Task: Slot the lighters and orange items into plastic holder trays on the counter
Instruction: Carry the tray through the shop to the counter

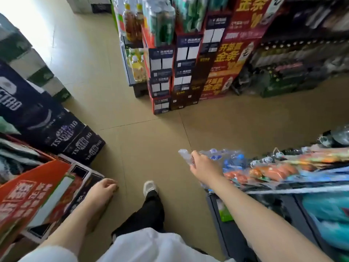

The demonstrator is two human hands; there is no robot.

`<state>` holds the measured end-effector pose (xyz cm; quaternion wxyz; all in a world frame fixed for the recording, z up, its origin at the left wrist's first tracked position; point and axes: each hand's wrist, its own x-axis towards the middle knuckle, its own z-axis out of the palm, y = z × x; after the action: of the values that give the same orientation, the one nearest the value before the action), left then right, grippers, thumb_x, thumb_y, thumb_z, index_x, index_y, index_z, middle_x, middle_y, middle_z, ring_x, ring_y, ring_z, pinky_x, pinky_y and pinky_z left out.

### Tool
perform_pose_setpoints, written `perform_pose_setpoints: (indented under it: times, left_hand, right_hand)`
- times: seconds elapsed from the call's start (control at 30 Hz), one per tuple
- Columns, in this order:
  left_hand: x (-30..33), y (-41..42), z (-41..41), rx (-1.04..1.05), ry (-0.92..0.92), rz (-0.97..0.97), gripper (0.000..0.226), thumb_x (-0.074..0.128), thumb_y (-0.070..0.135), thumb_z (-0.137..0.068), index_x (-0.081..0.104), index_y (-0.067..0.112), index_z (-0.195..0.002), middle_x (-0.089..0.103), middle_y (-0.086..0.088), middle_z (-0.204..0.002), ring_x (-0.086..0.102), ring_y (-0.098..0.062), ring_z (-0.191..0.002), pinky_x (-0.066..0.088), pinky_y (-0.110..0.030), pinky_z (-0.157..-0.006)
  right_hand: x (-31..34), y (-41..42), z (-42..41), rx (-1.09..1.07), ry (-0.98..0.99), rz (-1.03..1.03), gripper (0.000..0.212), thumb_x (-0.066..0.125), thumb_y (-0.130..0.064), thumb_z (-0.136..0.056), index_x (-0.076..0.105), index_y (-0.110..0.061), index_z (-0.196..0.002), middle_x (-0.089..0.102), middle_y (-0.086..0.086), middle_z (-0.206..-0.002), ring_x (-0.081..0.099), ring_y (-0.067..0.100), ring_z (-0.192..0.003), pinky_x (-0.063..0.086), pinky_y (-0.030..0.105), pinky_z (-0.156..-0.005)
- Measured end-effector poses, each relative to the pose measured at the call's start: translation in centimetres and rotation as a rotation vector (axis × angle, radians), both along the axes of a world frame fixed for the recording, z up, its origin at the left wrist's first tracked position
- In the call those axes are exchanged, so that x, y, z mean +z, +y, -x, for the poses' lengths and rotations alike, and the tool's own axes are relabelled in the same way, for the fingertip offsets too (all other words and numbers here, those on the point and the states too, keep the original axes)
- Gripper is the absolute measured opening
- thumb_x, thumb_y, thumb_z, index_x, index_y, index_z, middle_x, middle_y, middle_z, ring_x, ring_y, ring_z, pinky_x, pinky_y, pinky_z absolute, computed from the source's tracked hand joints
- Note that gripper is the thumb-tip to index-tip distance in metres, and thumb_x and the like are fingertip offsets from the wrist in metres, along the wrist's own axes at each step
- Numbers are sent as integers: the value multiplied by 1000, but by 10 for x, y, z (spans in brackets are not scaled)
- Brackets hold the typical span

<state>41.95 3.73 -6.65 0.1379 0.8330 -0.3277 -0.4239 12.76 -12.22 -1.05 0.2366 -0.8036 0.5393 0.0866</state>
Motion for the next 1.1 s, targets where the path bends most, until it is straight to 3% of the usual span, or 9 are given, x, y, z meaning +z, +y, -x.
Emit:
perform_pose_setpoints:
  times: [0.1, 0.23, 0.4, 0.5, 0.6, 0.77, 0.9, 1.03, 1.1]
  left_hand:
    - [2, -35, -45, 16, -19, -29, 24, 55, 22, -86, 62, 15, -108, 63, -4, -109, 55, -17, -96, 43, -30, -83]
    - [17, -111, -88, 64, -2, 26, 27, 51, 24, -89, 58, 15, -113, 62, -4, -108, 56, -16, -91, 43, -27, -74]
    - [46, -208, -139, 57, -18, 217, 21, 52, 23, -90, 60, 16, -109, 63, 1, -97, 56, -10, -84, 38, -18, -65]
    - [57, -265, -179, 90, -57, 291, 17, 53, 22, -90, 60, 18, -105, 62, 2, -93, 56, -10, -80, 39, -19, -69]
    - [63, -323, -226, 135, -93, 356, 16, 52, 22, -90, 60, 22, -104, 62, 3, -91, 58, -10, -80, 42, -20, -70]
    - [72, -402, -305, 276, -132, 353, 16, 53, 22, -89, 61, 20, -104, 62, 1, -88, 58, -11, -78, 43, -21, -66]
    - [67, -439, -379, 349, -205, 253, 22, 49, 25, -91, 59, 19, -109, 61, 0, -92, 55, -9, -73, 42, -21, -59]
    - [55, -465, -465, 435, -236, 173, 24, 48, 25, -92, 57, 18, -113, 62, -4, -101, 57, -16, -84, 44, -25, -69]
    - [49, -480, -510, 460, -255, 162, 25, 48, 25, -92, 56, 18, -115, 61, -1, -99, 56, -14, -84, 44, -24, -66]
  right_hand:
    - [-3, -49, -48, 4, 46, -61, 14, 40, -20, -90, 44, -11, -101, 59, 9, -107, 57, 32, -92, 46, 38, -71]
    - [-5, -118, -107, 61, 111, -57, 12, 42, -19, -87, 44, -13, -97, 61, 9, -104, 58, 33, -91, 43, 36, -69]
    - [-11, -217, -171, 176, 179, -40, 9, 42, -22, -88, 34, -19, -86, 62, 7, -97, 56, 28, -79, 38, 31, -59]
    - [-13, -286, -218, 236, 192, -14, 7, 42, -23, -90, 35, -20, -88, 63, 7, -95, 53, 23, -72, 40, 30, -57]
    - [-15, -357, -278, 291, 200, -7, 6, 39, -22, -91, 40, -17, -93, 63, 9, -99, 60, 29, -83, 44, 33, -62]
    - [12, -452, -412, 457, 55, 32, 18, 38, -29, -93, 44, -13, -96, 64, 14, -98, 62, 34, -89, 44, 37, -65]
    - [36, -509, -522, 579, -82, 65, 16, 45, -29, -91, 39, -16, -84, 64, 13, -92, 62, 34, -84, 37, 32, -57]
    - [48, -560, -621, 644, -142, 72, 16, 45, -26, -90, 35, -18, -80, 54, 6, -77, 51, 28, -69, 32, 30, -52]
    - [47, -585, -669, 651, -185, 59, 16, 46, -25, -90, 36, -18, -79, 49, 2, -72, 47, 25, -63, 28, 28, -47]
